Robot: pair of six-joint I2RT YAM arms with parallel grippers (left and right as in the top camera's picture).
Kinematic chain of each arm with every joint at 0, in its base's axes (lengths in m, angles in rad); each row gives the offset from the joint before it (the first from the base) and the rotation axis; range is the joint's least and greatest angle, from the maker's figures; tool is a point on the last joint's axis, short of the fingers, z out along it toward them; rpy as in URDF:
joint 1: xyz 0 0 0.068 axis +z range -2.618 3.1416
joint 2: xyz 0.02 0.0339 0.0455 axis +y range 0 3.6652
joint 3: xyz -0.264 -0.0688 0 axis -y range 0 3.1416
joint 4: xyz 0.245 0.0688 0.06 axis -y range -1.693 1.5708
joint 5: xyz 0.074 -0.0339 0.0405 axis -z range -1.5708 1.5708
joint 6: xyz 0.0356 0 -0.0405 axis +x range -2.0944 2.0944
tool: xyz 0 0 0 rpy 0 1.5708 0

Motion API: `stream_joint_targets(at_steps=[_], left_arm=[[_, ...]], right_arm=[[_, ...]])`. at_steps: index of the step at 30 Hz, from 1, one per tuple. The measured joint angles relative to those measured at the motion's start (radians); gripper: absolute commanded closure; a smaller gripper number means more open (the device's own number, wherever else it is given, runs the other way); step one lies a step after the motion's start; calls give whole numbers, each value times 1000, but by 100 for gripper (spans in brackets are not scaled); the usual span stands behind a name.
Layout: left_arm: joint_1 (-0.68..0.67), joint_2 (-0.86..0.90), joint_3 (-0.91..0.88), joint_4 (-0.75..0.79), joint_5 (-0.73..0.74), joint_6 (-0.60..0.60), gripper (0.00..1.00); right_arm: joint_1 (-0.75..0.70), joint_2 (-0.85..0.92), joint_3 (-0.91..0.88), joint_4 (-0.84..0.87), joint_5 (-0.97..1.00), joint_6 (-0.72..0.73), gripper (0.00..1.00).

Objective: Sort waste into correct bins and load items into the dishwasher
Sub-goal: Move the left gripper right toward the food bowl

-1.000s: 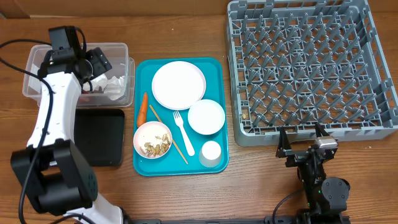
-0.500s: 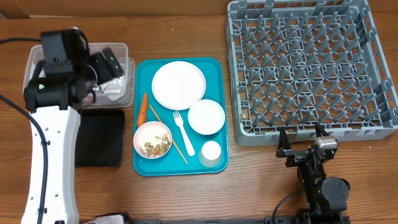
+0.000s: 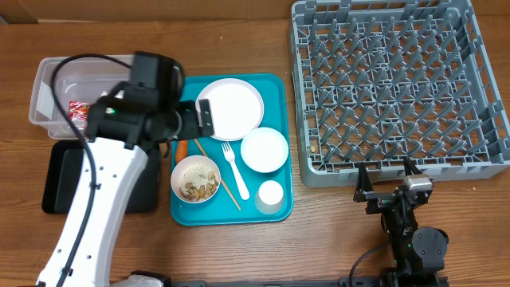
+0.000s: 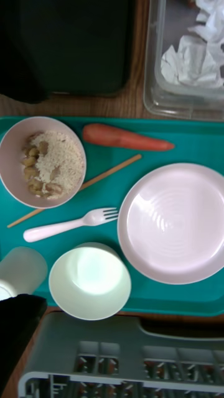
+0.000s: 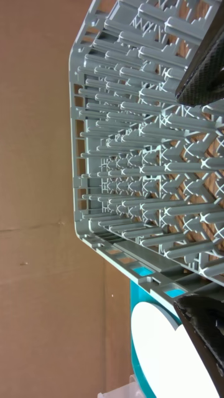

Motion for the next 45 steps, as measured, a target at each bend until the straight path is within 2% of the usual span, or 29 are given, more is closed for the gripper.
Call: stream_joint_targets(at_steps=[5, 10, 15, 25, 28, 32, 34, 37, 38, 45], left_arm=[[-84, 0, -34, 7, -23, -30, 0], [-174, 1, -160, 94, -30, -57, 0], [-202, 2, -259, 174, -15, -68, 0], [-203, 4, -405, 298, 63, -84, 17], [-203, 4, -431, 326, 67, -88, 27], [-203, 4, -449, 349, 63, -96, 50], [-203, 4, -454, 349, 48, -102, 63], [-203, 4, -459, 349, 21, -104, 89], [-203, 4, -460, 350, 15, -105, 94], [-203, 4, -468, 352, 3, -101, 96]], right_arm=[[0, 0, 0, 0, 0, 0, 0], [0, 0, 0, 0, 0, 0, 0], [0, 0, 0, 0, 0, 0, 0], [0, 0, 0, 0, 0, 0, 0], [0, 0, 0, 0, 0, -1, 0], [0, 0, 0, 0, 0, 0, 0], [0, 0, 0, 0, 0, 0, 0], [0, 0, 0, 0, 0, 0, 0], [0, 0, 0, 0, 0, 0, 0], [0, 0, 0, 0, 0, 0, 0]])
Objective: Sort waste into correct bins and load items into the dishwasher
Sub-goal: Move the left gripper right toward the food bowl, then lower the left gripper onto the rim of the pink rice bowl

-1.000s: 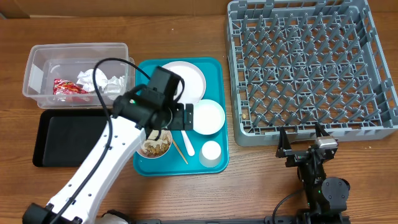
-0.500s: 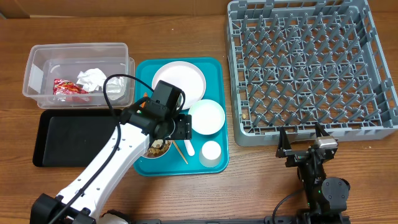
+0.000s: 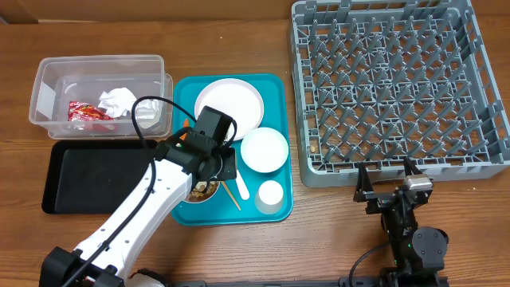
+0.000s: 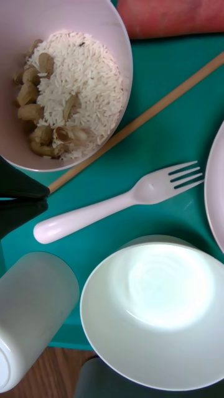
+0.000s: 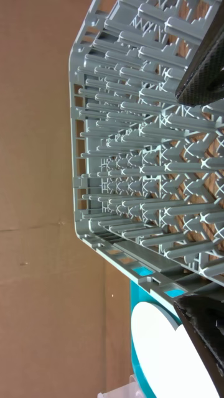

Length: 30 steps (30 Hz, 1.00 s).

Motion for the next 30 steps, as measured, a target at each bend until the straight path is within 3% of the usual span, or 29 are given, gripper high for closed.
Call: stream_joint_targets(at_steps=[16, 30], left_arm=[[0, 0, -34, -48, 0, 0, 96], [0, 0, -141, 43, 0, 0, 81]], right_arm=[[0, 0, 0, 0, 0, 0, 0], [0, 0, 0, 0, 0, 0, 0]])
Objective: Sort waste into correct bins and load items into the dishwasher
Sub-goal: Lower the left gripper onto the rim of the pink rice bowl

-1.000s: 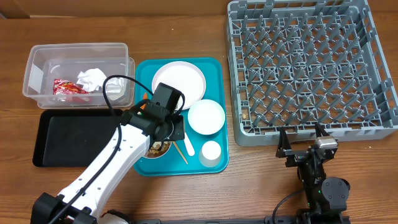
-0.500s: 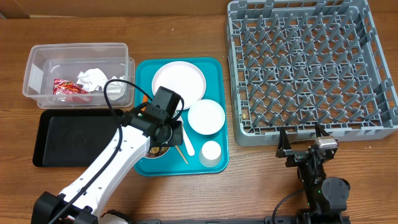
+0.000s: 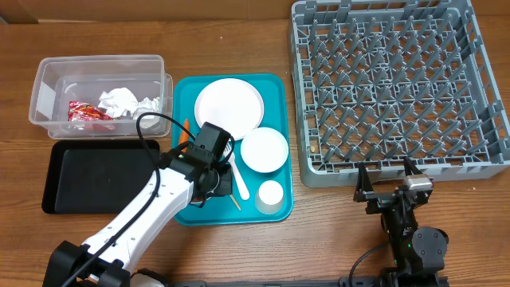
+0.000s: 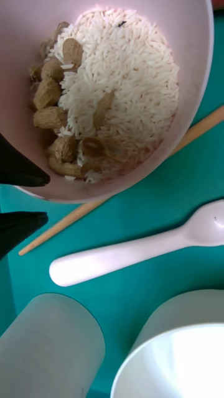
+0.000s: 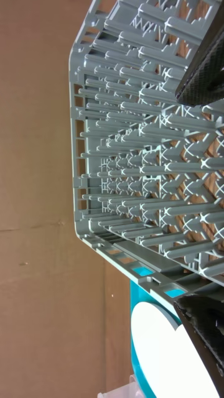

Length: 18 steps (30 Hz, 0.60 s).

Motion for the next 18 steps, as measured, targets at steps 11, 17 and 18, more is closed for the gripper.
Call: stream_joint_targets(at_steps=[11, 17, 18], left_arm=[[0, 0, -42, 54, 0, 0, 77], [0, 0, -46, 72, 0, 0, 75], [0, 0, -46, 74, -1, 0, 76]], right_arm=[[0, 0, 0, 0, 0, 0, 0], [0, 0, 0, 0, 0, 0, 0], [0, 0, 0, 0, 0, -1, 0]])
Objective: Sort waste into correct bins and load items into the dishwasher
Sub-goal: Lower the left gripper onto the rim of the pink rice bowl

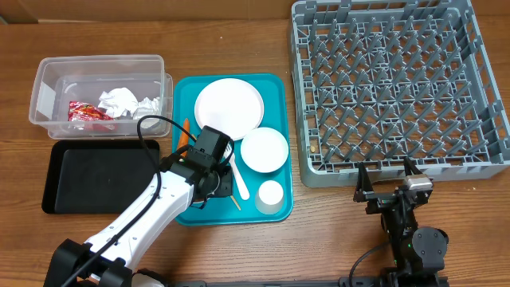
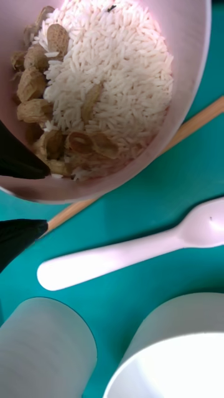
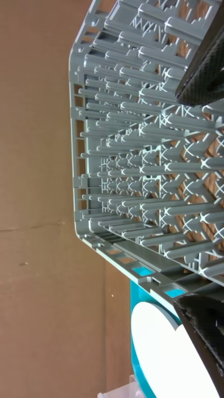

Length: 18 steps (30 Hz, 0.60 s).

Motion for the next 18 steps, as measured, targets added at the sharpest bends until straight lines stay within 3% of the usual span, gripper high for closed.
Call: stream_joint_targets(at_steps=[18], left_arm=[[0, 0, -18, 30, -30, 0, 76]], right_arm=[[0, 0, 0, 0, 0, 0, 0]])
